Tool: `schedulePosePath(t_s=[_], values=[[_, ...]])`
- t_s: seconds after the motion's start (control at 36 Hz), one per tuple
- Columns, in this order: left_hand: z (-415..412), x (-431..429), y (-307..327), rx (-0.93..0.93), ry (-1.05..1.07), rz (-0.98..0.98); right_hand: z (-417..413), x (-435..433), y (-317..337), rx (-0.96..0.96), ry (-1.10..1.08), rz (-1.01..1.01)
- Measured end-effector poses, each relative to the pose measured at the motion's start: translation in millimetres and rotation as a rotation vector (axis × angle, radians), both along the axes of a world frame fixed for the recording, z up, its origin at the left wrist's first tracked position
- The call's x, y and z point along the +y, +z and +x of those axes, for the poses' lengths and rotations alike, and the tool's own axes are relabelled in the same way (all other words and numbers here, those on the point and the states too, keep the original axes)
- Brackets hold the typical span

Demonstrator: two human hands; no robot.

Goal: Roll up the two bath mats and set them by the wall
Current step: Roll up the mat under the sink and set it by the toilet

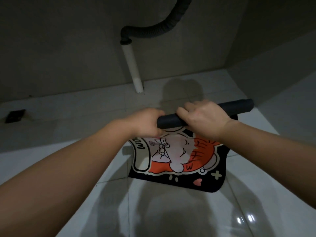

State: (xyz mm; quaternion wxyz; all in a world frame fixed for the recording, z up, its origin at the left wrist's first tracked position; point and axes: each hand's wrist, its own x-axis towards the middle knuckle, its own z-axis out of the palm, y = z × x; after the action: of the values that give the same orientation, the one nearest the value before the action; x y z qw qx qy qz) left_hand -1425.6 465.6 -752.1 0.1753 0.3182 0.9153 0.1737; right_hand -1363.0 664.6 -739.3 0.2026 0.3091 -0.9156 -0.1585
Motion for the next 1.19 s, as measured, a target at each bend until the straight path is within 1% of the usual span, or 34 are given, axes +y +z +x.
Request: schedulePosePath(t_s=[0.03, 0.08, 0.14, 0.17, 0.25, 0.31, 0.33, 0.39, 0.44, 0.5, 0.56, 0.61, 0.69, 0.75, 0.78, 0.83, 0.89, 0.97, 1.03, 1.06, 1.11, 1.14, 1.19], values=[[1.1, 0.6, -2.0, 0.065, 0.005, -0.015, -0.7, 0.3, -1.1, -0.022, -0.009, -0.014], [4.1, 1.0, -6.3, 0.293, -0.002, -0.074, -3.1, 1.0, -1.1, -0.136, -0.065, -0.061], [8.9, 0.4, -12.6, 0.540, -0.019, -0.088, -6.9, 1.7, 2.9, -0.339, -0.167, -0.136], [12.0, 0.4, -15.4, 0.621, -0.022, -0.079, -9.3, 2.2, 5.9, -0.456, -0.223, -0.195], [19.4, 2.9, -20.3, 0.756, -0.030, -0.049, -17.3, 3.6, 15.7, -0.825, -0.400, -0.328], [20.6, 5.5, -20.7, 0.805, -0.049, -0.020, -22.0, 4.6, 19.8, -0.969, -0.471, -0.315], [20.8, 6.7, -20.8, 0.820, -0.058, -0.004, -23.0, 4.8, 20.3, -0.996, -0.486, -0.302], [19.6, 7.9, -20.6, 0.822, -0.069, 0.013, -23.1, 3.7, 18.2, -0.975, -0.489, -0.311], [16.3, 8.0, -18.3, 0.744, -0.070, -0.018, -20.1, 1.3, 12.8, -0.865, -0.468, -0.318], [10.6, 6.8, -14.5, 0.620, -0.053, -0.048, -15.1, -0.1, 5.1, -0.642, -0.397, -0.260], [4.8, 5.8, -9.2, 0.451, -0.015, -0.076, -9.4, -0.2, -1.0, -0.397, -0.300, -0.200], [1.2, 5.4, -4.1, 0.297, 0.018, -0.092, -4.9, 0.2, -4.8, -0.241, -0.218, -0.150], [-1.4, 3.3, 1.4, 0.150, 0.054, -0.098, -1.9, -0.4, -7.0, -0.118, -0.154, -0.129], [-1.9, 2.1, 2.1, 0.143, 0.044, -0.090, -1.5, -1.2, -8.2, -0.068, -0.131, -0.134], [-1.5, 1.5, 1.7, 0.176, 0.034, -0.091, -1.4, -1.9, -9.2, -0.058, -0.123, -0.138], [1.1, 0.9, -0.7, 0.306, 0.020, -0.104, -1.1, -2.8, -11.1, -0.086, -0.127, -0.153], [5.1, -0.2, -6.3, 0.466, 0.022, -0.088, -2.9, -3.2, -8.9, -0.199, -0.170, -0.152], [11.7, -2.3, -15.0, 0.676, -0.002, -0.052, -11.1, -2.2, 3.7, -0.529, -0.311, -0.243], [14.5, -1.8, -17.3, 0.784, -0.031, -0.022, -17.3, -0.6, 10.5, -0.750, -0.389, -0.323], [15.2, -0.7, -17.2, 0.817, -0.034, -0.009, -19.6, 0.2, 11.6, -0.823, -0.404, -0.356], [14.8, 2.2, -16.1, 0.804, -0.035, -0.002, -22.3, 1.4, 10.5, -0.873, -0.417, -0.396], [13.9, 3.1, -15.2, 0.771, -0.038, -0.009, -22.6, 1.7, 9.2, -0.857, -0.421, -0.397], [10.5, 3.6, -12.9, 0.680, -0.057, -0.039, -21.4, 1.9, 5.3, -0.761, -0.407, -0.344]])
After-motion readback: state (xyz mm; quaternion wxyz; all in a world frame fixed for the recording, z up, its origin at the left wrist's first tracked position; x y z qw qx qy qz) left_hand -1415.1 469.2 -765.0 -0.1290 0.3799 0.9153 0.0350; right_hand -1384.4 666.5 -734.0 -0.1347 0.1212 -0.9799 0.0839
